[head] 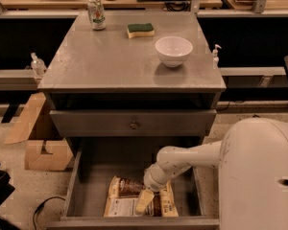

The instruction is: Pick brown chip bag from middle drawer and place on counter

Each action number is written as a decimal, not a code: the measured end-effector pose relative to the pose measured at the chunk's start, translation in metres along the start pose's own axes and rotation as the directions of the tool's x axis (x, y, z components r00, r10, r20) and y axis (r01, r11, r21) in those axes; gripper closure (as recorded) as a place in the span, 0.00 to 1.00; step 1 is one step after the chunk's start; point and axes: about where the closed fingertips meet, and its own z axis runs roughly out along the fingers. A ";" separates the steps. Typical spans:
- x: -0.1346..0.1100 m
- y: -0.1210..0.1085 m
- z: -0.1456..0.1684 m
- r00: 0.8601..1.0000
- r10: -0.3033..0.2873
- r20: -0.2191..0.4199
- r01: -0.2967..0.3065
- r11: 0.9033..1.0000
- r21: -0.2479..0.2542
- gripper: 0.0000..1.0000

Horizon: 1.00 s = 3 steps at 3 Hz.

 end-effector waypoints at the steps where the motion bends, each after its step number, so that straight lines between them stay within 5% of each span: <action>1: 0.008 0.013 0.015 0.999 0.020 -0.026 -0.021 0.999 -0.037 0.17; 3: 0.008 0.015 0.017 0.999 0.018 -0.026 -0.019 0.999 -0.042 0.63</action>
Offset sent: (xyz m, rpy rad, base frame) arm -0.0136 0.0029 -0.0134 -0.0144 0.0425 0.0027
